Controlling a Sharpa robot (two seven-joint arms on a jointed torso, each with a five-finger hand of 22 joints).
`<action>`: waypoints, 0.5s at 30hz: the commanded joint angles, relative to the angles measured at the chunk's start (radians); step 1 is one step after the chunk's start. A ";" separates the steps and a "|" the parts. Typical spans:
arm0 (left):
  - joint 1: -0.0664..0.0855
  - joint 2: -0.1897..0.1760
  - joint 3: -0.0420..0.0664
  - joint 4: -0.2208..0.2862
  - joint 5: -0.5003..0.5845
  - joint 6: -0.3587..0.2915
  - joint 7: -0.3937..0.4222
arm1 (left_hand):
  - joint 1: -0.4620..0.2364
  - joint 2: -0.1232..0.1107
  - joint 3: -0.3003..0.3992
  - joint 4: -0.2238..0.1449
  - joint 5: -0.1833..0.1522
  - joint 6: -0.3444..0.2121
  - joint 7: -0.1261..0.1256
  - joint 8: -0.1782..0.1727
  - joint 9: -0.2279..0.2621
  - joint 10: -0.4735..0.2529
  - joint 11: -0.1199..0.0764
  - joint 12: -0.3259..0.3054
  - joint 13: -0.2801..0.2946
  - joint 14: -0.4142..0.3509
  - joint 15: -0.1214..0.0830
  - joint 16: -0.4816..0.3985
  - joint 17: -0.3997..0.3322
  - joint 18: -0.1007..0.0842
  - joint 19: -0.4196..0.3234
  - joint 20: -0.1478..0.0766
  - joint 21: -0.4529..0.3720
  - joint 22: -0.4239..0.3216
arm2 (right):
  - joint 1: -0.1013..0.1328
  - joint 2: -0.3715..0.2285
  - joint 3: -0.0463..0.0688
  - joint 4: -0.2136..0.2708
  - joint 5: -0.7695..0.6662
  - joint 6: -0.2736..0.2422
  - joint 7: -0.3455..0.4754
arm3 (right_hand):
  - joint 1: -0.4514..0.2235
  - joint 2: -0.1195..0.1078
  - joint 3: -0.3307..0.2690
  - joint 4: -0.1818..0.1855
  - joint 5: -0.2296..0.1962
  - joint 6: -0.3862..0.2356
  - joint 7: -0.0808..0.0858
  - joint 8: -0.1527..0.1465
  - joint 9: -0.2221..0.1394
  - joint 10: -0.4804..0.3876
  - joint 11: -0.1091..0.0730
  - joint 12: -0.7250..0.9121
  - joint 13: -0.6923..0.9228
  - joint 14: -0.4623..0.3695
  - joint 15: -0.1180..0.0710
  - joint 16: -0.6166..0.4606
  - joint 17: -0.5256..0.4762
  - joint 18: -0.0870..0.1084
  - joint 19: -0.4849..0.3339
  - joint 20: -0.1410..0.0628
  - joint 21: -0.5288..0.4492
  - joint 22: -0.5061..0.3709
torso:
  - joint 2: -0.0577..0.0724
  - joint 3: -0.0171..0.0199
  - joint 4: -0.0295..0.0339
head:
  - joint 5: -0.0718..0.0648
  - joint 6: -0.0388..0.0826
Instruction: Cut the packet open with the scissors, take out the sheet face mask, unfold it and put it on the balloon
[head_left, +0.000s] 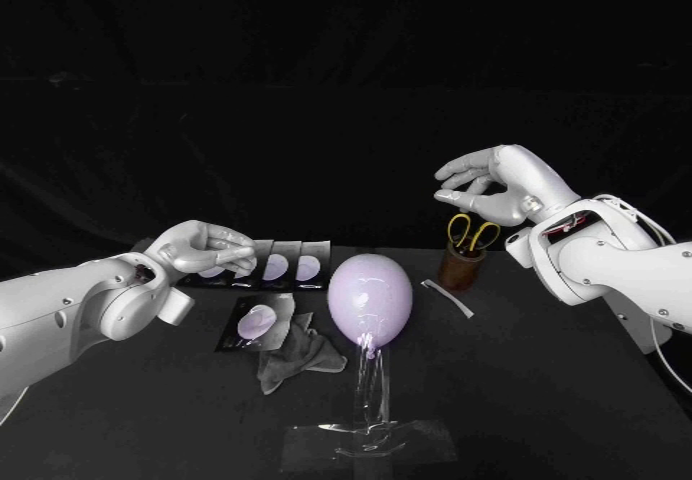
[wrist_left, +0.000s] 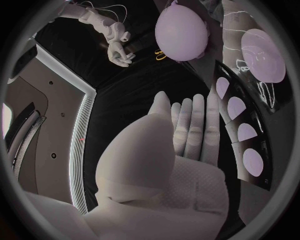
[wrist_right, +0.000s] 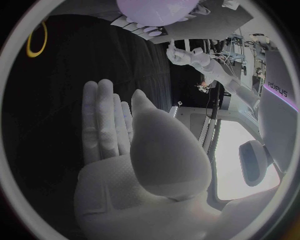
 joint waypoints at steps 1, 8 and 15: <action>-0.010 -0.003 -0.001 0.011 -0.154 -0.040 0.025 | -0.002 -0.014 -0.013 -0.002 -0.003 0.000 0.000 -0.009 -0.005 0.005 0.003 -0.011 0.000 -0.029 0.006 -0.013 0.001 0.004 -0.028 0.007 -0.013 -0.007 | -0.014 0.019 -0.001 0.021 0.067 0.084 0.004 | -0.012 -0.004 0.025 0.003 0.001 0.014 -0.014 -0.001 -0.006 0.028 -0.003 -0.015 0.001 0.045 -0.022 0.159 0.097 -0.017 0.091 -0.022 0.221 0.217 | -0.003 -0.0038 0.0056 | 0.040 -0.015; -0.030 0.020 -0.004 -0.016 -0.376 -0.058 0.017 | -0.011 -0.025 -0.044 -0.003 -0.004 -0.011 0.008 -0.020 -0.015 -0.032 0.022 -0.030 -0.001 -0.142 0.038 -0.063 -0.017 -0.019 -0.144 0.047 -0.080 -0.039 | -0.041 0.066 -0.002 0.029 0.068 0.159 -0.027 | -0.041 -0.041 0.105 -0.002 0.001 0.018 -0.012 -0.018 -0.013 0.024 -0.006 -0.016 0.000 0.027 -0.014 0.541 0.377 -0.079 0.155 -0.020 0.667 0.731 | -0.001 -0.0091 0.0093 | 0.084 -0.023; -0.035 0.069 -0.004 -0.078 -0.529 -0.042 0.005 | -0.018 -0.039 -0.063 -0.004 -0.004 -0.044 -0.005 -0.038 -0.025 -0.119 0.053 -0.033 -0.004 -0.235 0.072 -0.111 -0.045 -0.050 -0.240 0.056 -0.138 -0.050 | -0.060 0.096 -0.003 0.012 0.053 0.195 -0.044 | -0.059 -0.059 0.140 -0.003 -0.003 0.013 -0.003 -0.024 -0.013 0.017 -0.002 -0.017 0.000 0.016 -0.010 0.624 0.437 -0.083 0.150 -0.014 0.726 0.801 | -0.001 -0.0078 0.0041 | 0.104 -0.029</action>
